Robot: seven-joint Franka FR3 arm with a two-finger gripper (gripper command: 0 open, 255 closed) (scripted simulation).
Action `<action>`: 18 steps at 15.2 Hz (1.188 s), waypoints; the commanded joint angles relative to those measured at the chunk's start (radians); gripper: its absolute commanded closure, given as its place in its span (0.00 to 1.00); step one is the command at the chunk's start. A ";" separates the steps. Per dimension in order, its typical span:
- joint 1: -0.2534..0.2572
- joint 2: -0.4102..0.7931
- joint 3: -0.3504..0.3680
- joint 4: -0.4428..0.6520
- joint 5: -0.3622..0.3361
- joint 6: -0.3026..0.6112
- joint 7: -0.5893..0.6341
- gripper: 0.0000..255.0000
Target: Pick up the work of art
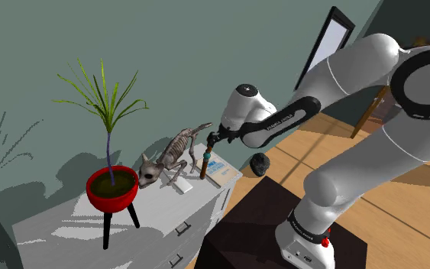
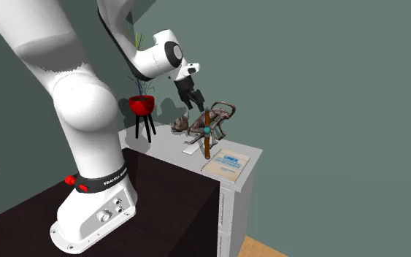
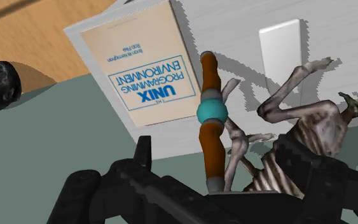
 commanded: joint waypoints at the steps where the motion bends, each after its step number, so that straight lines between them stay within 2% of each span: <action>1: -0.104 0.094 0.076 0.032 -0.157 0.063 0.167 0.00; 3: -0.214 0.205 0.150 0.088 -0.394 0.088 0.394 0.00; 4: -0.248 0.265 0.168 0.123 -0.524 0.084 0.515 0.00; 6: -0.249 0.382 0.150 0.197 -0.746 0.058 0.728 0.00; 8: -0.212 0.487 0.106 0.268 -0.907 0.029 0.892 0.00; 9: -0.201 0.519 0.093 0.291 -0.950 0.019 0.938 0.00; 16: -0.167 0.631 0.052 0.340 -1.126 0.001 1.092 0.00; 18: -0.165 0.641 0.049 0.344 -1.139 -0.001 1.104 0.00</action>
